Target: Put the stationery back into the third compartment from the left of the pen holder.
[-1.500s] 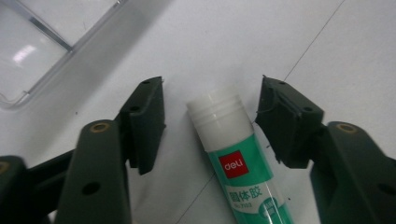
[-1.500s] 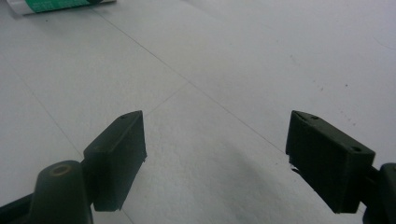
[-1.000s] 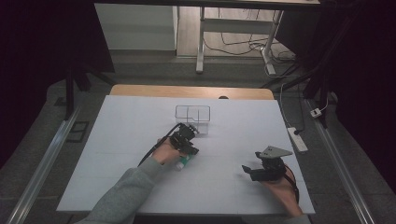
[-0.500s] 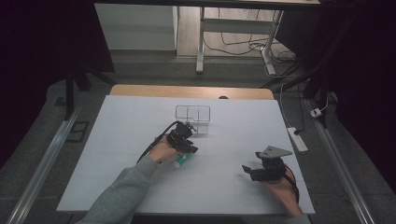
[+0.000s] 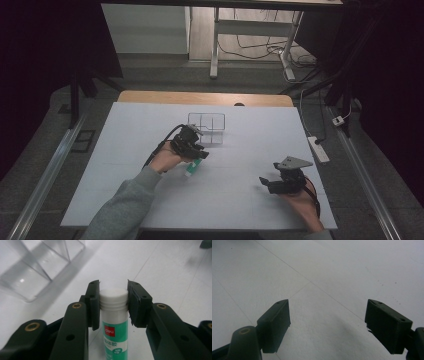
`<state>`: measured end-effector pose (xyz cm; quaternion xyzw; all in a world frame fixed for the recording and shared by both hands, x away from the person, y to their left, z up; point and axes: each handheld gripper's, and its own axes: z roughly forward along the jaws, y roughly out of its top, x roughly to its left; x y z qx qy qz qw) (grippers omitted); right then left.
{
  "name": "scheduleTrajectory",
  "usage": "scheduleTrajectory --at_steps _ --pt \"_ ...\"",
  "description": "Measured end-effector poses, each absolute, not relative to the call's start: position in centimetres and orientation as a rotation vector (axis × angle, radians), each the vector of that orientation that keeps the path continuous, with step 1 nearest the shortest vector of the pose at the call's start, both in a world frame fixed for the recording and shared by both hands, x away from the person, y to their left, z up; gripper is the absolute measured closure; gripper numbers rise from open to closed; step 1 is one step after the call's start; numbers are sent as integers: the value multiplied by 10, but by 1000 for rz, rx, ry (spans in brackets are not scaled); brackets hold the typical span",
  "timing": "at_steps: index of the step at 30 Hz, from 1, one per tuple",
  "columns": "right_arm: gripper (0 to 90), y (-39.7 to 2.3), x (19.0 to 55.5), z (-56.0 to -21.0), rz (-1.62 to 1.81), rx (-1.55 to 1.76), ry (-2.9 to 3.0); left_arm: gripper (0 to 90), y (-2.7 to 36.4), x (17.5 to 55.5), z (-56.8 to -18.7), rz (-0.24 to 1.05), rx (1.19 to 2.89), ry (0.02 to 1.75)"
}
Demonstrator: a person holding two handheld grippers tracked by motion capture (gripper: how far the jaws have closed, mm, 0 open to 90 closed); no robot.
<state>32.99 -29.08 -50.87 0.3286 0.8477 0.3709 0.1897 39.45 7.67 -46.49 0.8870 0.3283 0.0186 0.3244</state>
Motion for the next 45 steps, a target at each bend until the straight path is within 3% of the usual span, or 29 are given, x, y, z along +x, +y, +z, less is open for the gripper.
scheduleTrajectory --at_steps 45 --pt "196 -292 331 -509 1041 926 2379 642 128 381 -414 253 2017 817"
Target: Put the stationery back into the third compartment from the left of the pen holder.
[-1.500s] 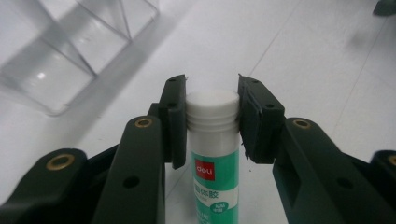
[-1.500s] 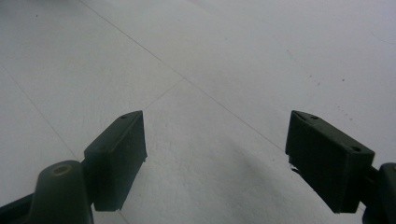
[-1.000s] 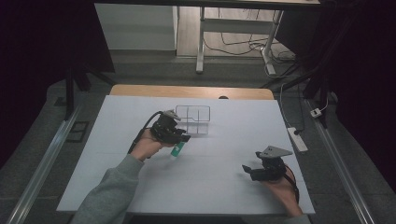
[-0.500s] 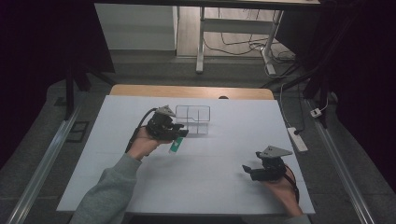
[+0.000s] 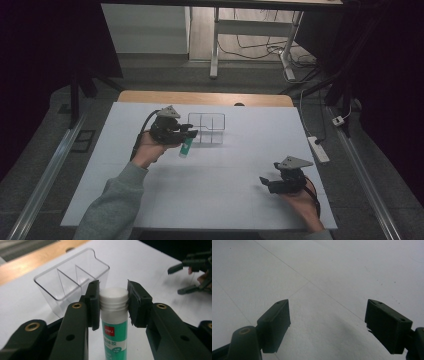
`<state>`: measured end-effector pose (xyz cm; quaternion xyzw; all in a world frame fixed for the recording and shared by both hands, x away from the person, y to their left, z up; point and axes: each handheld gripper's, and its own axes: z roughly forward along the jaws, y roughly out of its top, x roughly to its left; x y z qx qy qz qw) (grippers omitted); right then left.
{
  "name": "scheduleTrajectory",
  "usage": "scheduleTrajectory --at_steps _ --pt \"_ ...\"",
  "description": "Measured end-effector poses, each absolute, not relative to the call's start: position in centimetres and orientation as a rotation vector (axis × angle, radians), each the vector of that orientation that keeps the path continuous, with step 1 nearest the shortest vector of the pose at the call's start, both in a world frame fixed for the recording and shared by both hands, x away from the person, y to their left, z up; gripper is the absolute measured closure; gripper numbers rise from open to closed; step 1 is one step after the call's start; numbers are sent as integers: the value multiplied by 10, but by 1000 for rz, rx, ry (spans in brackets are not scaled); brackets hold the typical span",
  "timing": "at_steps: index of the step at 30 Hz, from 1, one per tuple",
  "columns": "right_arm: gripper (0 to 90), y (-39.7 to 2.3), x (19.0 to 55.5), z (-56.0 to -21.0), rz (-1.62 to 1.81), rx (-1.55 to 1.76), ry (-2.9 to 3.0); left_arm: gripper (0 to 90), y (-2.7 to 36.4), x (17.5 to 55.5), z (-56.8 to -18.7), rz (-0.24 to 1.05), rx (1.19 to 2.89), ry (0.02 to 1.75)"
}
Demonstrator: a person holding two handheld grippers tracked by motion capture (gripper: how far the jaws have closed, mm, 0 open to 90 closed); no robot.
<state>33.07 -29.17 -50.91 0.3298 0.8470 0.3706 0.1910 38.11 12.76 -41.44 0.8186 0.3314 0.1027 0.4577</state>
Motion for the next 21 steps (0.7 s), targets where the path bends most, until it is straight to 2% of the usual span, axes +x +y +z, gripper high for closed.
scheduleTrajectory --at_steps 21 --pt "197 -292 330 -508 1063 916 2378 641 111 395 -398 326 1971 776"
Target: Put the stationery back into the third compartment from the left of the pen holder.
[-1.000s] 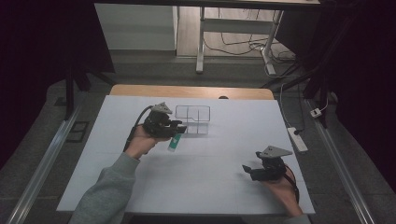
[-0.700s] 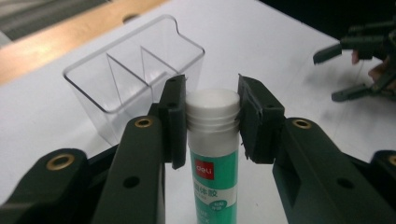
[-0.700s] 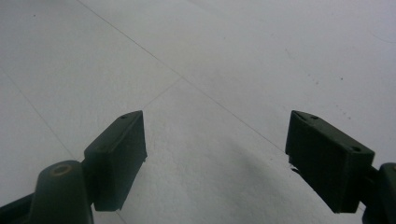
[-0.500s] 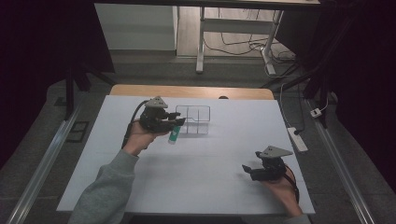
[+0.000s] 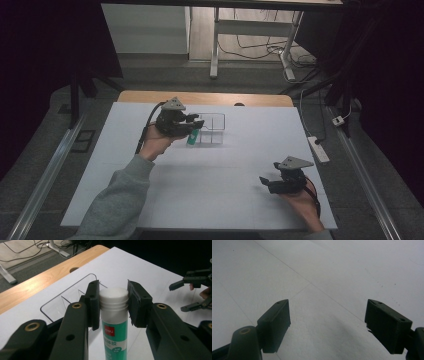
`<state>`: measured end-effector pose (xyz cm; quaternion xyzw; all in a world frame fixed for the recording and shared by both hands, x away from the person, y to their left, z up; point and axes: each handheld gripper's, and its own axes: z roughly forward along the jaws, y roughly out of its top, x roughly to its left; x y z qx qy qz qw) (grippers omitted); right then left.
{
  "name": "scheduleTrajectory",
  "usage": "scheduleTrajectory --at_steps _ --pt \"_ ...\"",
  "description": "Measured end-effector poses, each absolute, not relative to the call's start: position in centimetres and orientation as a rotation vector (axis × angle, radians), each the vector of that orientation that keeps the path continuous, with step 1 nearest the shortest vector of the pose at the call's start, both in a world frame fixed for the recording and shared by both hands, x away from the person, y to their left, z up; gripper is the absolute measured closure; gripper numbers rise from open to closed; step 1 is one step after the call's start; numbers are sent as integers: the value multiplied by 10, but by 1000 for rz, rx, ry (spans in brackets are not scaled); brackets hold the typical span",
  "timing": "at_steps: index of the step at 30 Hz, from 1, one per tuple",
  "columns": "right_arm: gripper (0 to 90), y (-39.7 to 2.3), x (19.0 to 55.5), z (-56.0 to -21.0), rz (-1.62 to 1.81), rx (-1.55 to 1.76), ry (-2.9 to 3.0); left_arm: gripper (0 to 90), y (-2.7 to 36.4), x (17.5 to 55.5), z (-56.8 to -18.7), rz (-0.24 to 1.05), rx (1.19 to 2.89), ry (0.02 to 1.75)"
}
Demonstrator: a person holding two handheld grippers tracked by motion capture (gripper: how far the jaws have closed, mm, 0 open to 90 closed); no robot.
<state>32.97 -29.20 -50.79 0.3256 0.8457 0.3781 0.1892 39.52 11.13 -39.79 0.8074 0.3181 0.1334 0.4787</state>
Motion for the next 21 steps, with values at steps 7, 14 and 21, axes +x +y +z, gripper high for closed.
scheduleTrajectory --at_steps 7,14,21 --pt "198 -292 330 -508 1055 921 2376 640 104 405 -392 352 1957 771" --pt "198 -292 330 -509 1054 921 2382 640 94 413 -391 359 1944 763" --pt "198 -292 331 -509 1049 923 2383 640 82 421 -388 377 1950 750"
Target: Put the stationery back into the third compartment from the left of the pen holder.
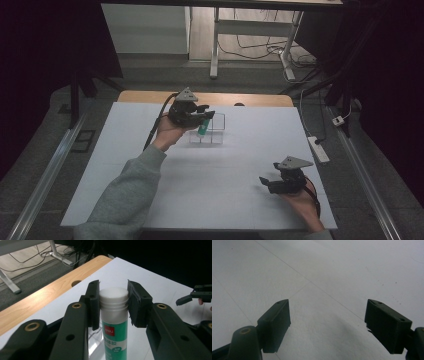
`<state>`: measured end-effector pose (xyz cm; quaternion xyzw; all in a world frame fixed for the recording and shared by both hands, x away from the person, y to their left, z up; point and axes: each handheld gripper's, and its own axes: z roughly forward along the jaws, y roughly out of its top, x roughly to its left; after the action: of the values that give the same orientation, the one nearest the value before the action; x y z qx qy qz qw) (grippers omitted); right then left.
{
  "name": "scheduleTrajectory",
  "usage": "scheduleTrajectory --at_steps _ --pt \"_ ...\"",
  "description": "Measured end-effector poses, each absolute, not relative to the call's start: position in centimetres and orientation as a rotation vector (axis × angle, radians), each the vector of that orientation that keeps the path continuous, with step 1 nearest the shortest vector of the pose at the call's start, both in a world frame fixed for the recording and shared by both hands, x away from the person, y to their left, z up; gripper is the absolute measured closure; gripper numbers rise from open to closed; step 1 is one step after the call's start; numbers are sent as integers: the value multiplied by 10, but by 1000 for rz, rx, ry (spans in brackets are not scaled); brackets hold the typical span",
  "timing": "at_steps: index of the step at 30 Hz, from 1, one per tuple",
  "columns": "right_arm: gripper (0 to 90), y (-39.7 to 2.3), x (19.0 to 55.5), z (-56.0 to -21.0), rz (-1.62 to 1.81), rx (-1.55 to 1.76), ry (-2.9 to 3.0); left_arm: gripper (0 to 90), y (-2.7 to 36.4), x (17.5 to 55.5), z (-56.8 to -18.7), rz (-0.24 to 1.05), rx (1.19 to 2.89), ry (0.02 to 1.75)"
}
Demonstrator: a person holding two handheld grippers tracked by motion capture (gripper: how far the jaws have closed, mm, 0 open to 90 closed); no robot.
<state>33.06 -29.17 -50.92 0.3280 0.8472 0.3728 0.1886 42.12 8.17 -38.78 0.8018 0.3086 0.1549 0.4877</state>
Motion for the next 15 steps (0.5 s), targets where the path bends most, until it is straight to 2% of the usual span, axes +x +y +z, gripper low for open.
scheduleTrajectory --at_steps 15 --pt "199 -292 330 -509 1072 922 2379 640 66 440 -386 405 1942 763"
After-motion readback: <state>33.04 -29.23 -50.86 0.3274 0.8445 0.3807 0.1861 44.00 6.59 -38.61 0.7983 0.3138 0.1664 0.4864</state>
